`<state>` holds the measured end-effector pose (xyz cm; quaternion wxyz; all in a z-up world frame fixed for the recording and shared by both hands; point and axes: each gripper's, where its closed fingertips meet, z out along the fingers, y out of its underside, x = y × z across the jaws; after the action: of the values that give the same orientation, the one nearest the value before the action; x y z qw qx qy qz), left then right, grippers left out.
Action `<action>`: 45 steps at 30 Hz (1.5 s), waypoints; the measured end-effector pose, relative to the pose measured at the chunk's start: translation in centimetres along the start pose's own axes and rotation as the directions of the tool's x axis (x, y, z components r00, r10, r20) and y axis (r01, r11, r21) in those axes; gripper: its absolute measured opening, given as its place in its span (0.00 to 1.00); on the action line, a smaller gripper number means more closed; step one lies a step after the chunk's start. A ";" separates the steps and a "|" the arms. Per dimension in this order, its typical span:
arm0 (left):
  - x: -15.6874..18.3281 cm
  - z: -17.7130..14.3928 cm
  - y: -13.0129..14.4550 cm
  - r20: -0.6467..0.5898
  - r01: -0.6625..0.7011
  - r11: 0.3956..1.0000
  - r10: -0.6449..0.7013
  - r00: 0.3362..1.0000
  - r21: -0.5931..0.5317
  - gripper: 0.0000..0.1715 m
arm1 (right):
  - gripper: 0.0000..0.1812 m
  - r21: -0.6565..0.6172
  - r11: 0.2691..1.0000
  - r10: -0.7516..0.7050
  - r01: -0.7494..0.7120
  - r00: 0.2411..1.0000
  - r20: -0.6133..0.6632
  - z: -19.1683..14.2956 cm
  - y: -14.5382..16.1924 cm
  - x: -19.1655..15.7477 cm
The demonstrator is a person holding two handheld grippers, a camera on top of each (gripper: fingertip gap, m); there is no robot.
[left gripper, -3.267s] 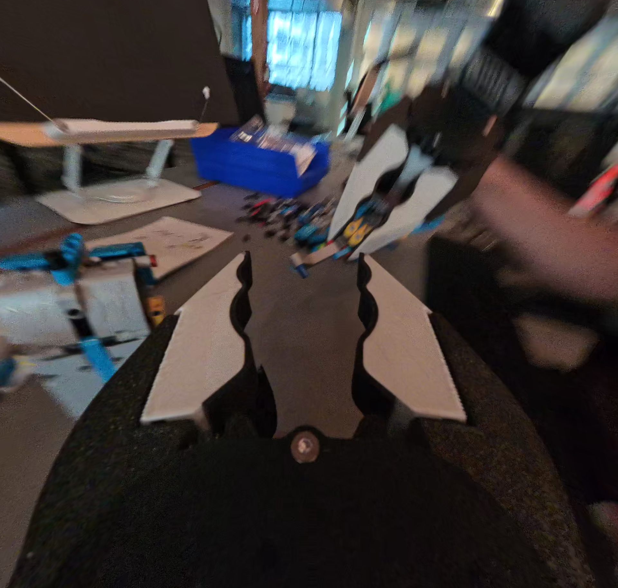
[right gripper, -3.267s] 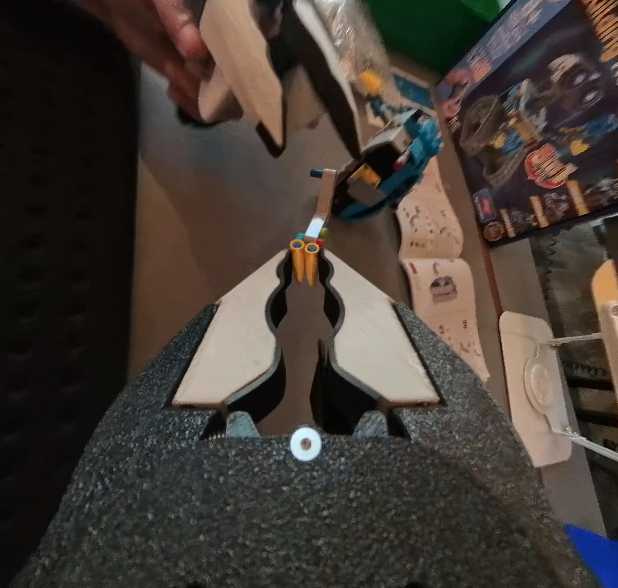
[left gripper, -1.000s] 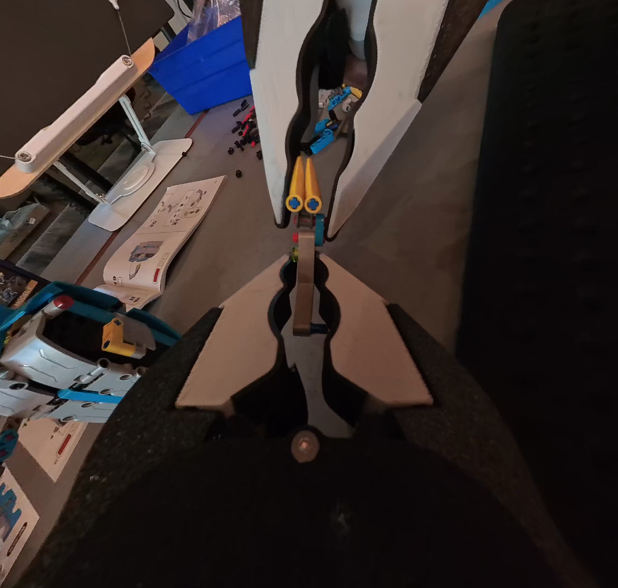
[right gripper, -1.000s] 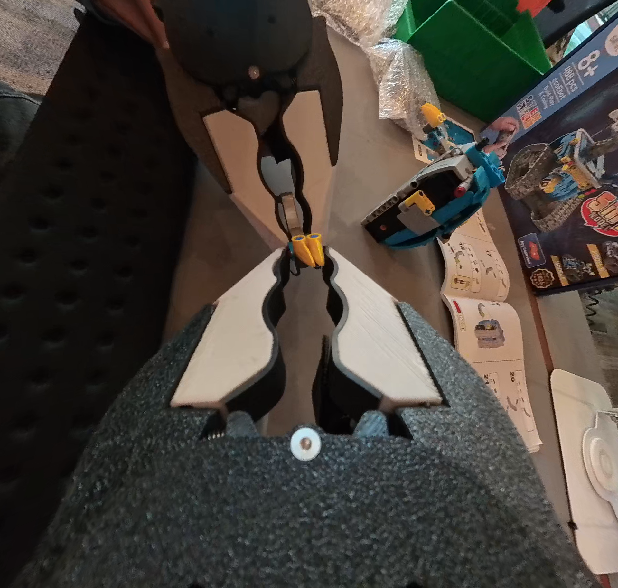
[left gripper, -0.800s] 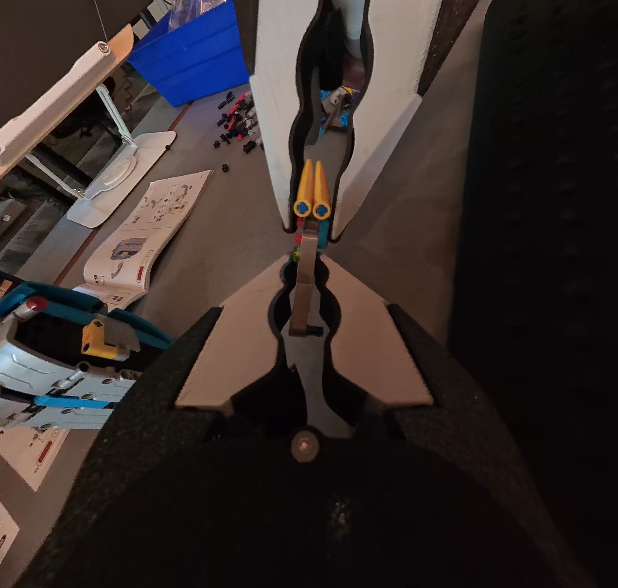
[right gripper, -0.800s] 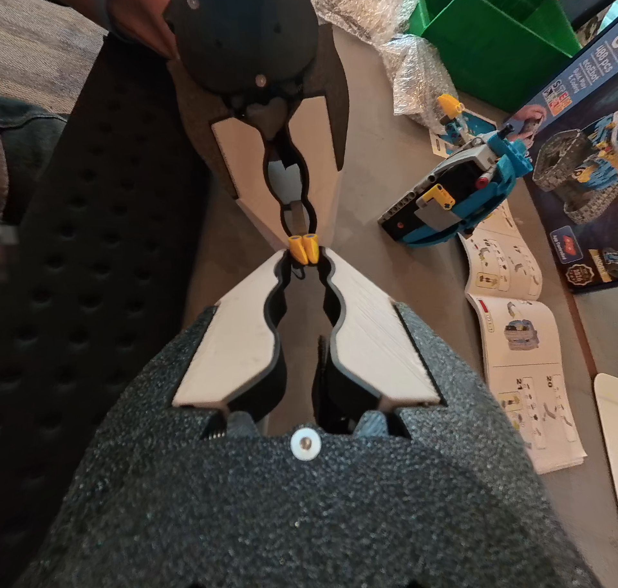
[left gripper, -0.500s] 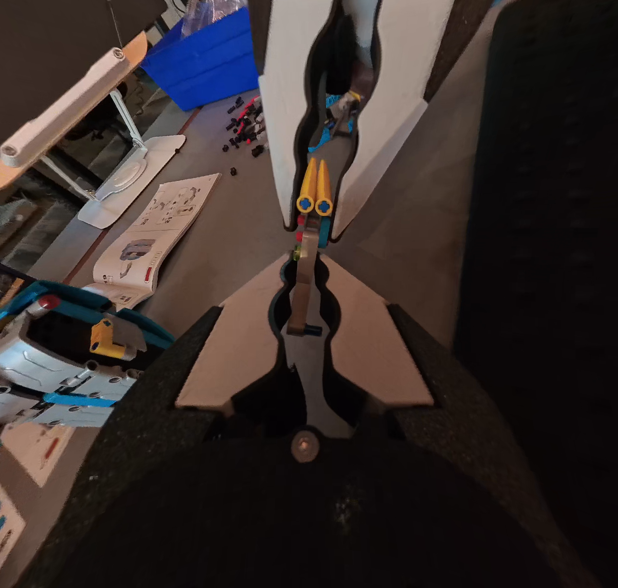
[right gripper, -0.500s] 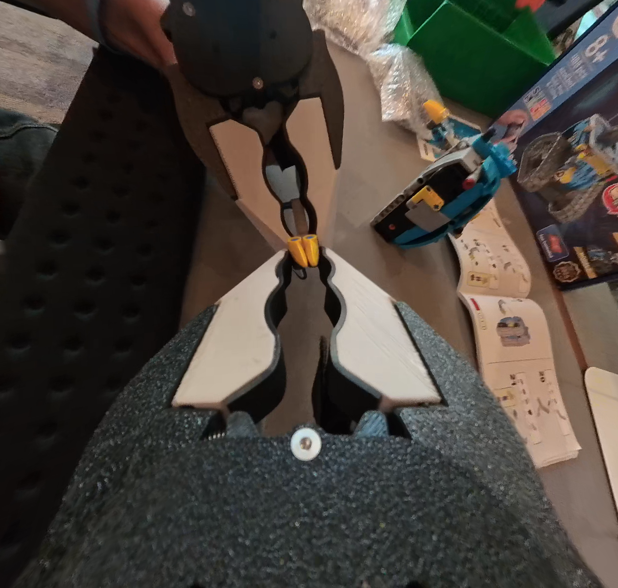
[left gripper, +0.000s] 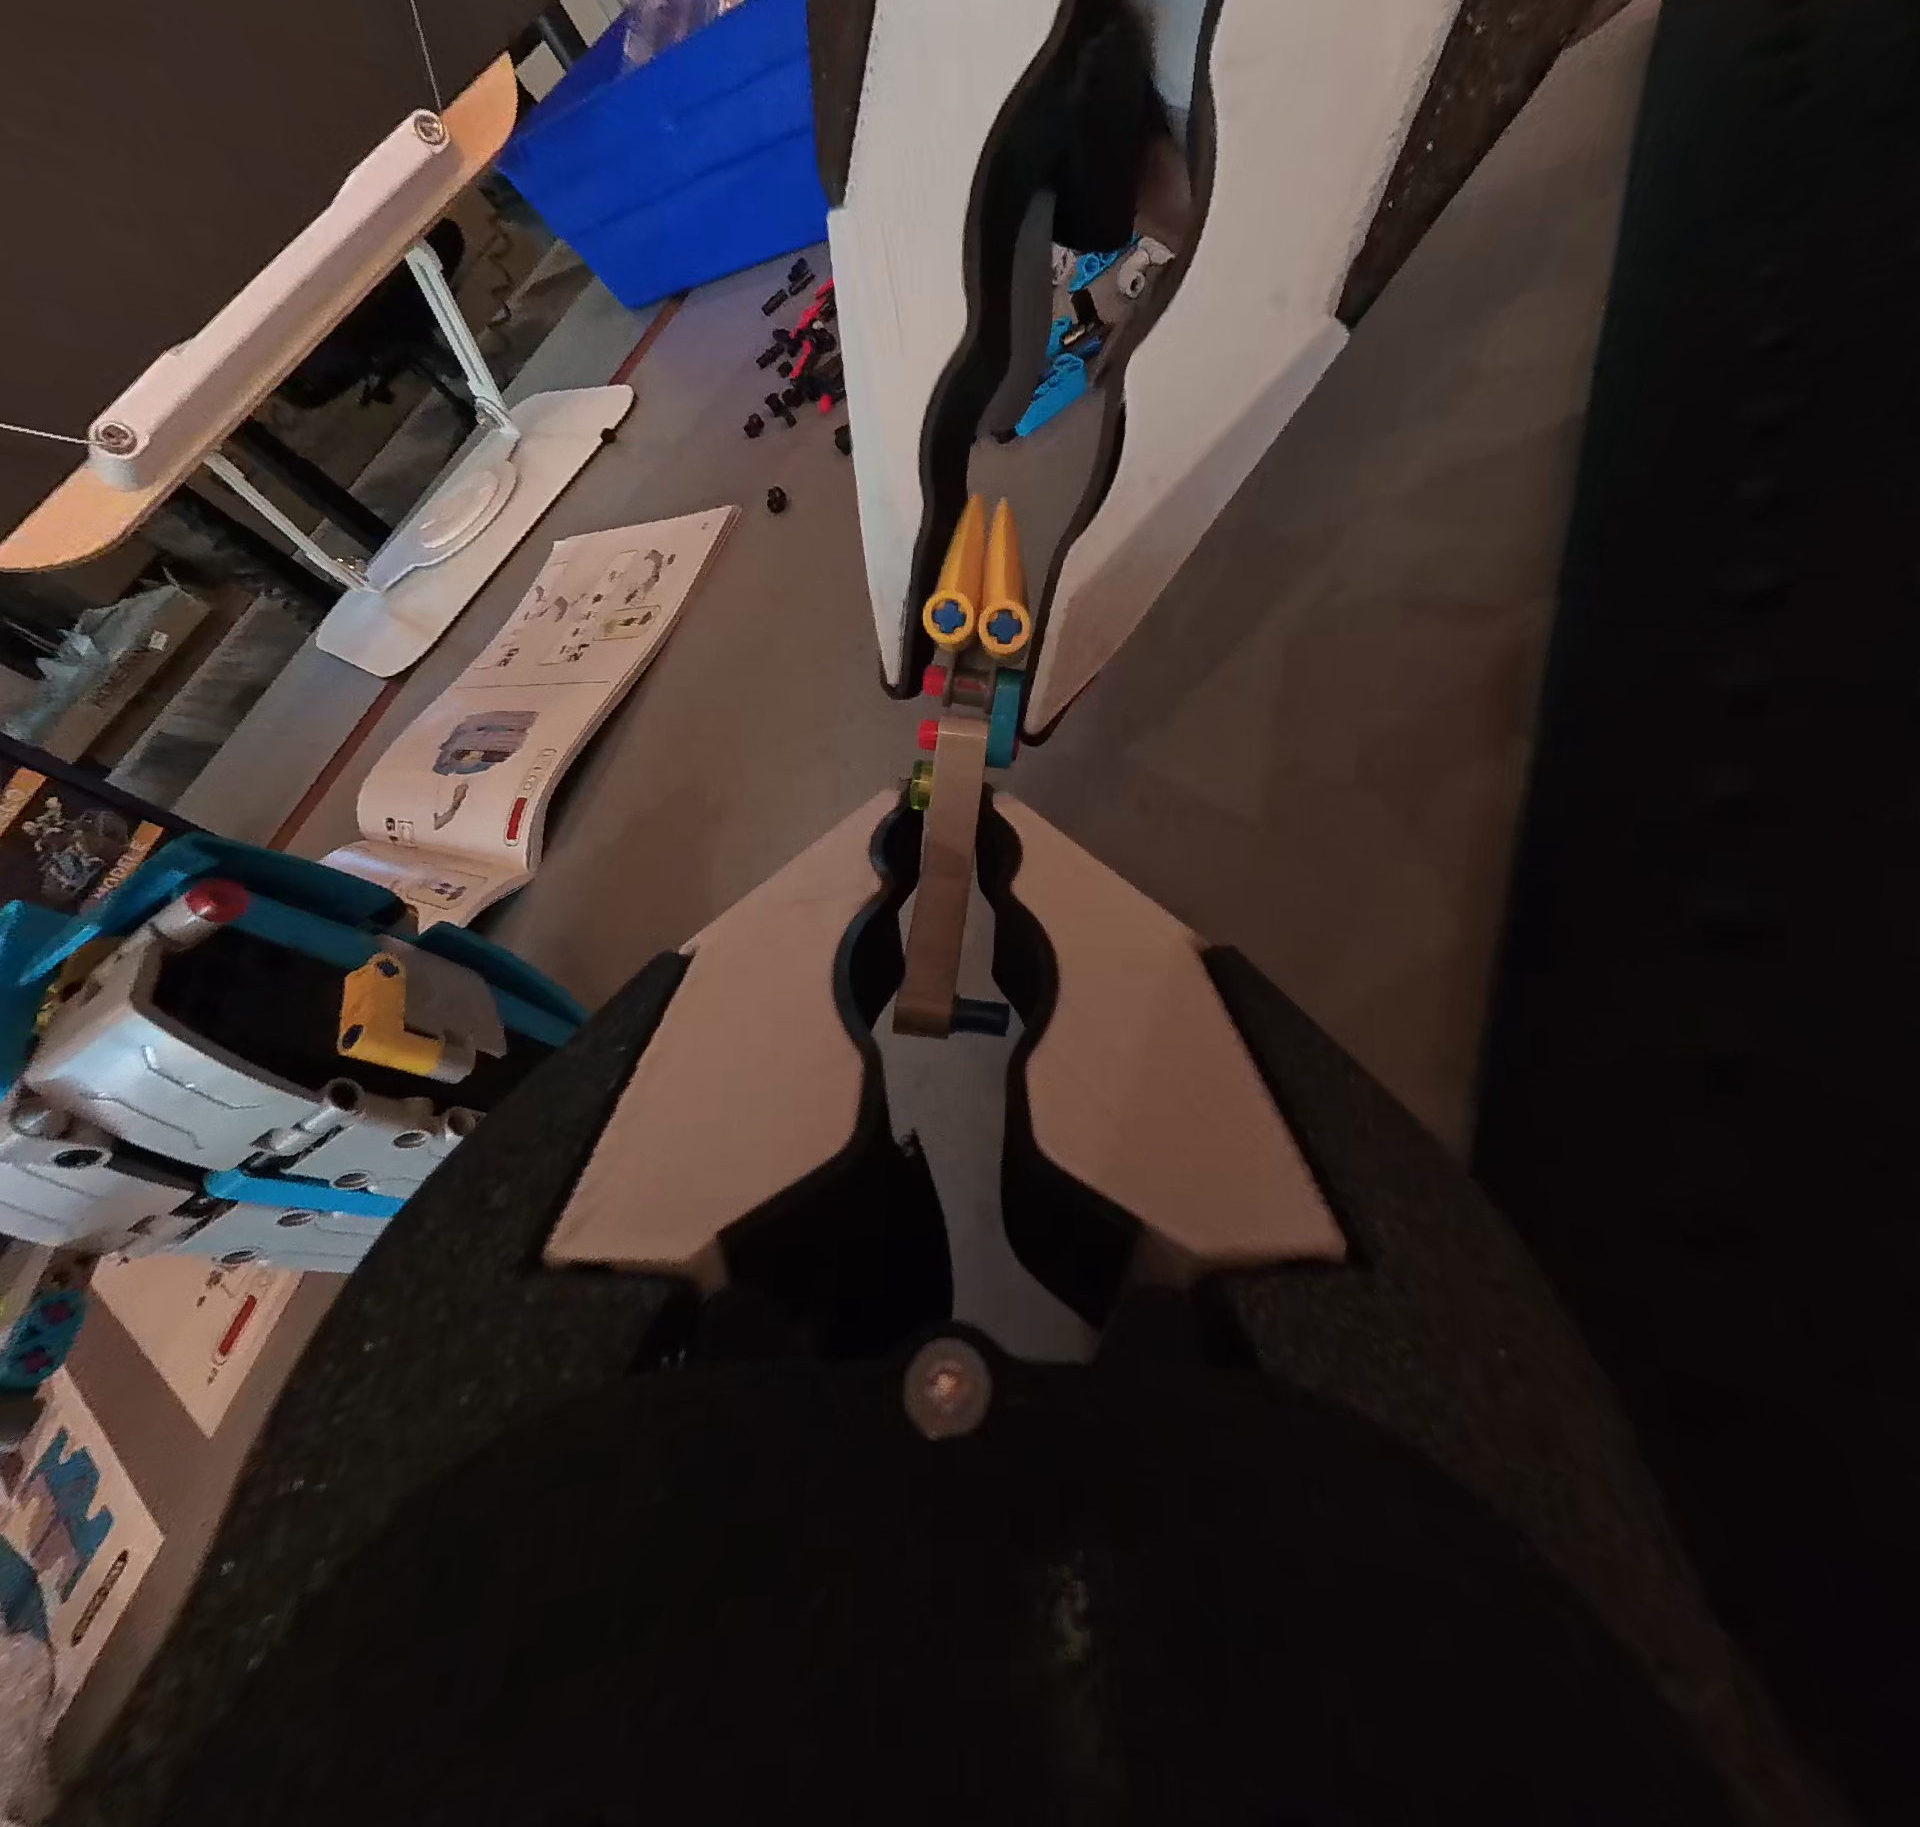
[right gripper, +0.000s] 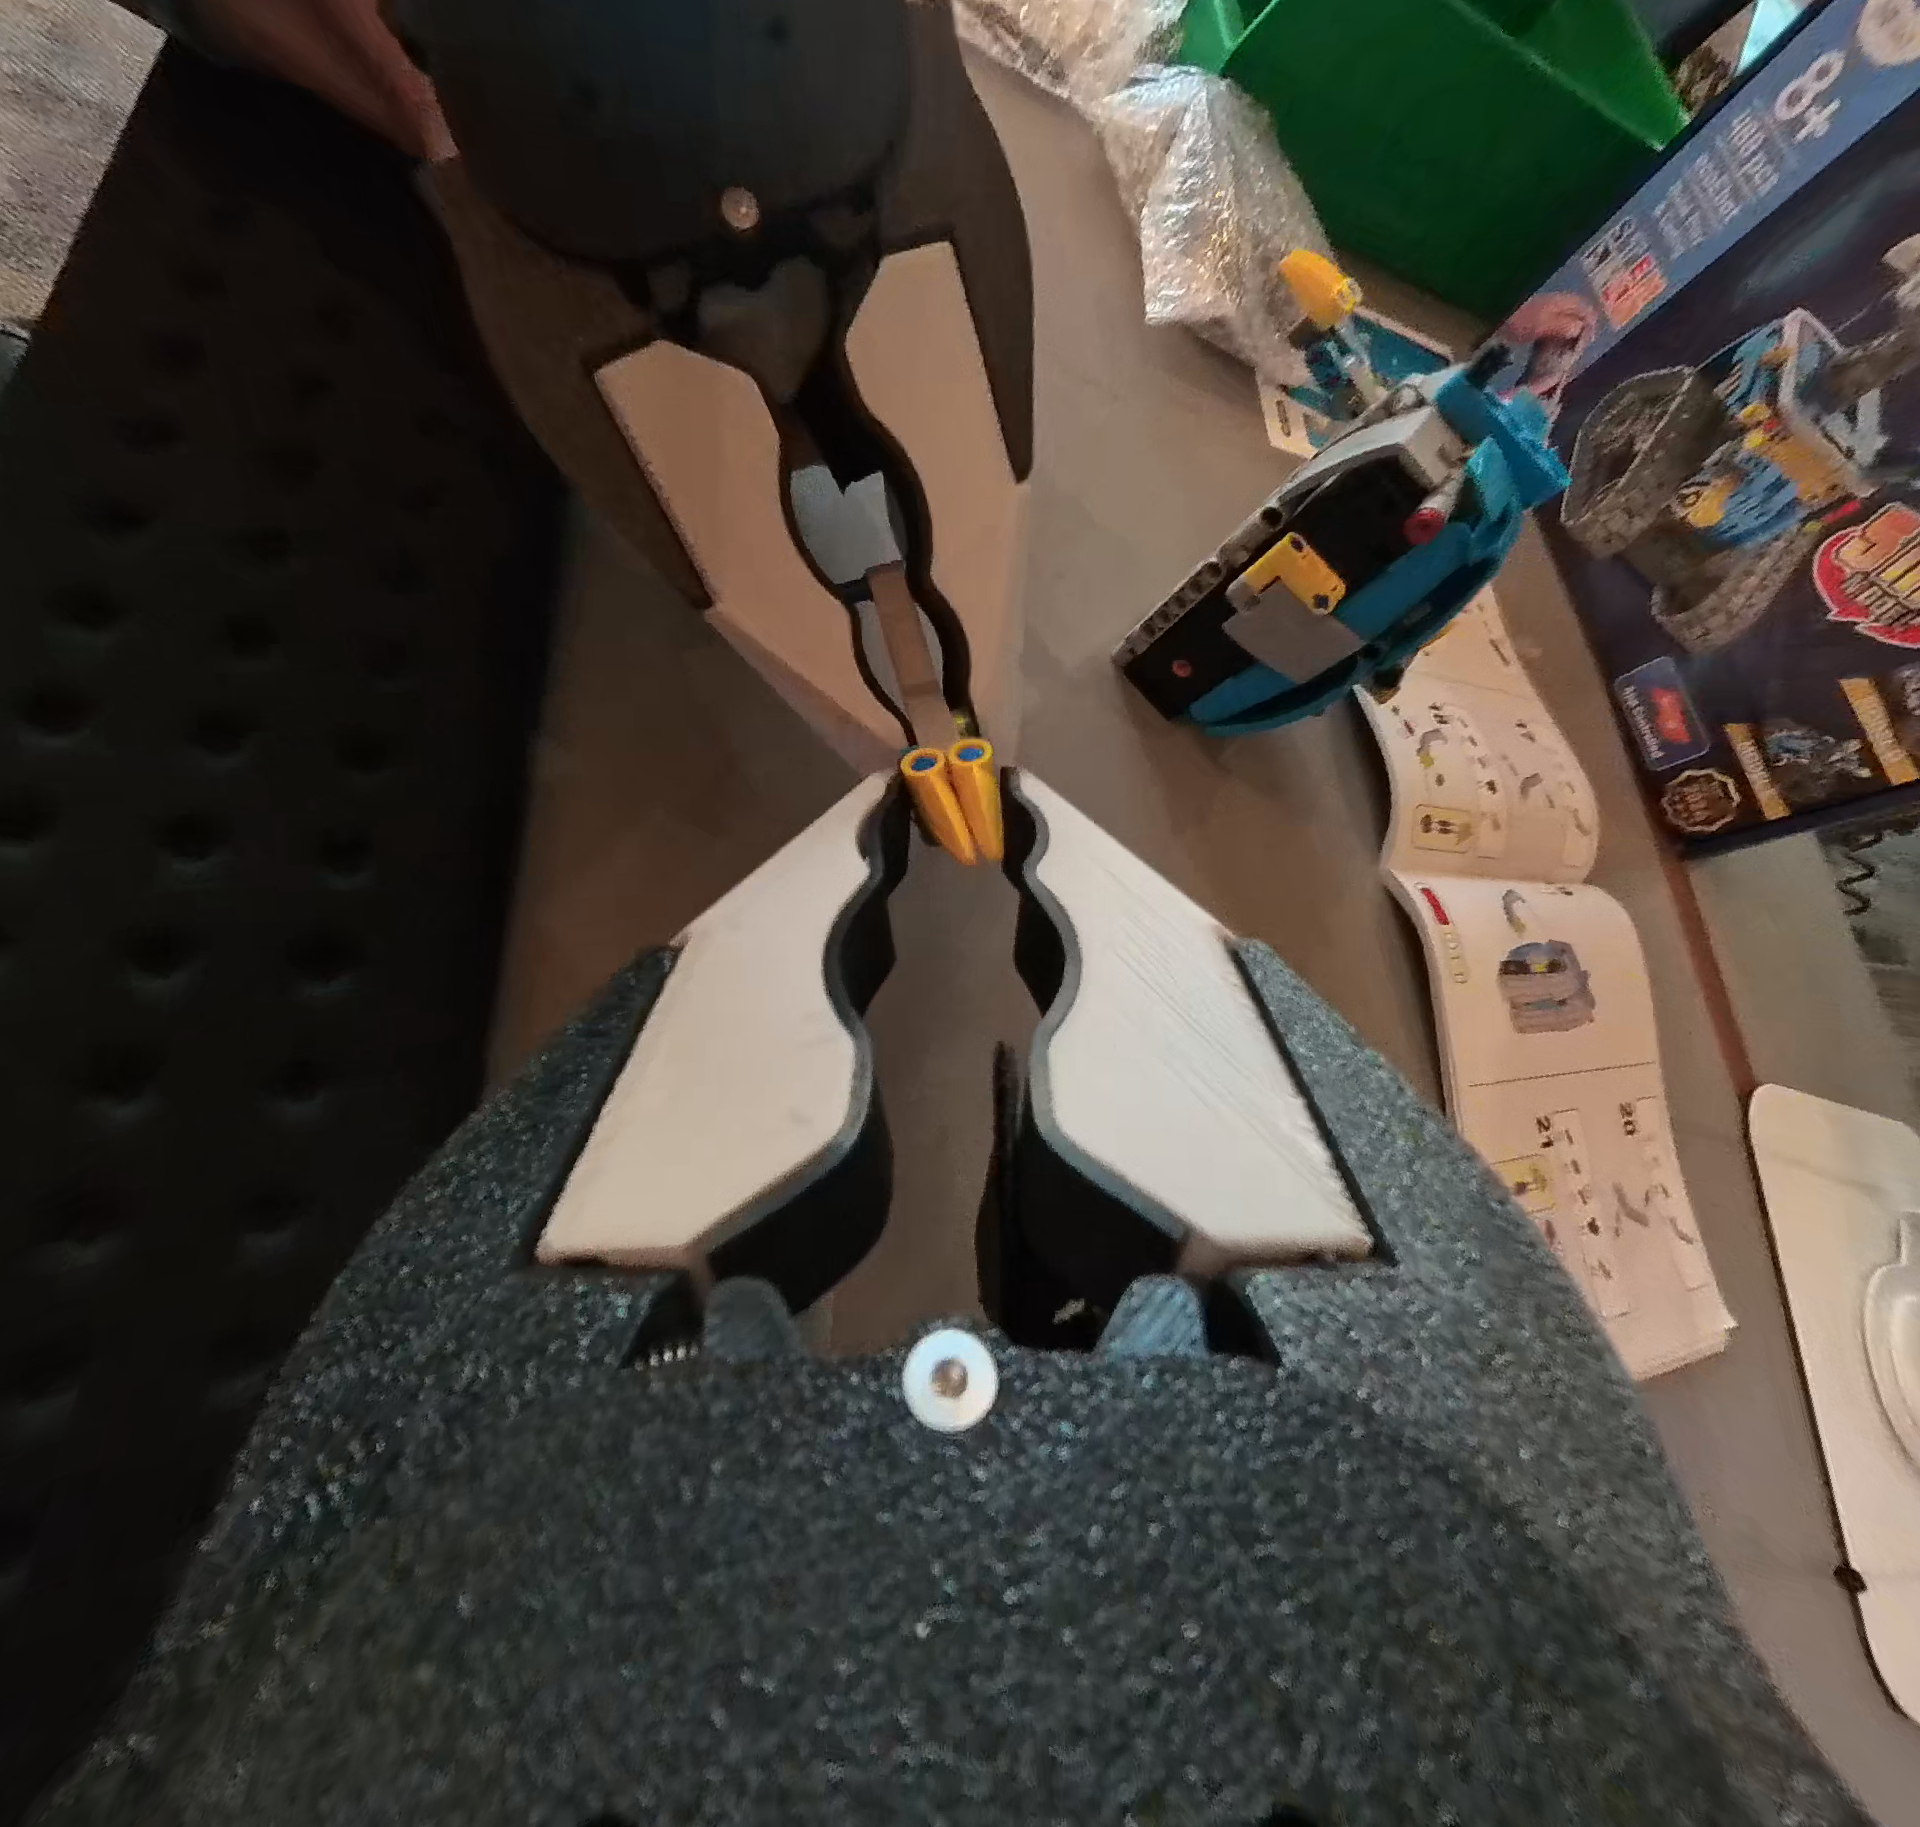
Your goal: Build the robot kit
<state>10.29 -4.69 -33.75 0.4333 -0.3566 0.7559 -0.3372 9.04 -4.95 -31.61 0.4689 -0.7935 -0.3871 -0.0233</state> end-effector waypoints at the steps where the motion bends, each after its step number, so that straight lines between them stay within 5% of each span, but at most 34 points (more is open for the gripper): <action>1: 0.0 0.0 0.1 -0.001 -0.008 1.000 0.008 1.000 -0.001 0.05 | 0.10 -0.006 1.000 0.005 -0.005 1.000 0.005 0.0 0.1 -0.1; 6: 0.2 -0.2 -0.7 -0.041 0.041 0.997 -0.039 0.998 0.059 0.07 | 0.10 0.060 0.995 0.073 -0.076 0.996 0.046 -0.4 -0.5 0.0; 11: -1.9 -1.7 -2.3 -0.074 0.252 0.950 -0.243 0.967 0.185 0.26 | 0.10 0.174 0.981 0.083 -0.085 0.996 0.020 -1.6 -1.4 0.3; 14: -4.6 -3.9 -4.1 -0.155 0.477 0.812 -0.452 0.878 0.336 0.31 | 0.09 0.222 0.974 0.079 -0.051 0.990 -0.120 -2.6 -1.7 2.4; 18: -6.7 -5.7 -5.6 -0.375 0.760 0.503 -0.667 0.644 0.412 0.31 | 0.10 0.344 0.938 0.106 0.026 0.928 -0.357 -4.2 -4.1 4.5; 23: -5.4 -6.4 -7.6 -0.583 0.860 0.352 -0.632 0.510 0.370 0.17 | 0.09 0.272 0.932 -0.038 0.240 0.810 -0.586 -3.5 -6.7 3.6; 34: -4.7 -7.2 -8.3 -0.669 0.890 0.293 -0.588 0.455 0.348 0.09 | 0.09 0.196 0.942 -0.051 0.274 0.692 -0.720 -3.6 -7.7 4.1; 39: -4.7 -7.5 -8.6 -0.695 0.903 0.243 -0.577 0.428 0.354 0.04 | 0.09 0.239 0.941 -0.007 0.242 0.716 -0.698 -3.2 -8.0 3.9; 42: -4.9 -7.4 -8.2 -0.666 0.889 0.284 -0.590 0.457 0.358 0.04 | 0.11 0.297 0.941 0.063 0.162 0.778 -0.625 -2.8 -7.8 3.6; 45: -5.5 -6.7 -6.6 -0.557 0.845 0.377 -0.637 0.533 0.379 0.04 | 0.25 0.382 0.924 0.189 -0.026 0.899 -0.395 -3.3 -6.7 3.3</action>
<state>7.97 -2.16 -23.36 0.1922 -0.4398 0.4138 -0.7736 8.14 -3.75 -23.63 0.6823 -0.6880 -0.2279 -0.0961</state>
